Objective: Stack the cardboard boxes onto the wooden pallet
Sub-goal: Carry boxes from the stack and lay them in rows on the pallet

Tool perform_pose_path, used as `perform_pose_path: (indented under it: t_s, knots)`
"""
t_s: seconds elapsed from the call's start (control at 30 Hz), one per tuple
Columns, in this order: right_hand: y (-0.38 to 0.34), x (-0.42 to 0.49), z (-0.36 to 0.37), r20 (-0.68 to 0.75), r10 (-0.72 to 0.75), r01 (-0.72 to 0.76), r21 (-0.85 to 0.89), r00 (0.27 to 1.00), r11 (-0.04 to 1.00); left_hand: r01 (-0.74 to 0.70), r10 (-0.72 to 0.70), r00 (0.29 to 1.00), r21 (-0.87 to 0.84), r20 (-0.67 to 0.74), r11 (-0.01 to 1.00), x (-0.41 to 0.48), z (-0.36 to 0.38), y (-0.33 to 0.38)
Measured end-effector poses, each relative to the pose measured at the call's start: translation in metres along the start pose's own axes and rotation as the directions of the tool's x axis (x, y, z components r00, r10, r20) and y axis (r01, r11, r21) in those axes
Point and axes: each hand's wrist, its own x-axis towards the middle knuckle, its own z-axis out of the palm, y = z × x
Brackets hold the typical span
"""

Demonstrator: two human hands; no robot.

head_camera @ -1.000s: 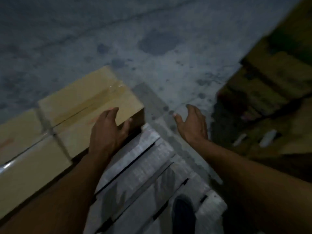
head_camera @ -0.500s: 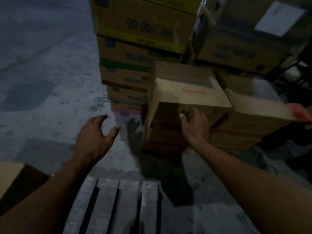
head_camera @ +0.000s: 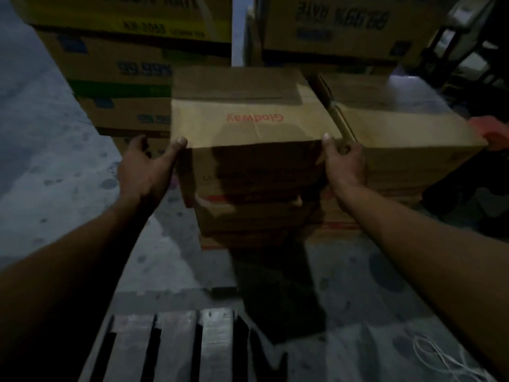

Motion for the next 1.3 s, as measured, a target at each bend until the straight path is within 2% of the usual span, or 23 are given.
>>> perform_pose_path:
  t_s: [0.2,0.33,0.43,0.53,0.67,0.9,1.07,1.3]
  knots:
    - [0.007,0.038,0.015,0.057,0.064,-0.069,0.106,0.996,0.992,0.030,-0.004,0.990,-0.181,0.140,0.983,0.022,0.034,-0.001]
    - [0.008,0.058,0.027,0.033,0.054,-0.057,0.126,0.998,0.990,0.140,-0.091,0.983,-0.331,0.160,0.933,0.034,0.049,-0.002]
    - [0.017,0.063,0.035,0.027,0.032,-0.036,0.143,0.999,0.989,0.173,-0.126,0.980,-0.336,0.155,0.926,0.035,0.054,-0.007]
    - [0.020,0.065,0.035,0.092,0.035,-0.055,0.226,0.995,0.973,0.200,-0.128,0.969,-0.362,0.212,0.911,0.036,0.053,-0.007]
    - [0.015,0.070,0.032,0.223,0.113,-0.184,0.328,0.968,0.927,0.184,-0.088,0.965,-0.402,0.246,0.897,0.034,0.050,-0.002]
    - [0.036,0.054,0.011,0.267,-0.007,-0.092,0.356,0.964,0.930,0.077,-0.003,0.983,-0.394,0.186,0.916,0.004,0.036,-0.010]
    - [0.037,0.012,0.003,0.274,-0.062,-0.044,0.364,0.960,0.930,0.059,-0.017,0.995,-0.424,0.103,0.904,-0.041,-0.002,-0.021]
    - [0.030,-0.111,-0.015,0.440,-0.224,0.027,0.411,0.870,0.911,-0.007,-0.037,0.995,-0.437,-0.090,0.899,-0.165,-0.114,-0.063]
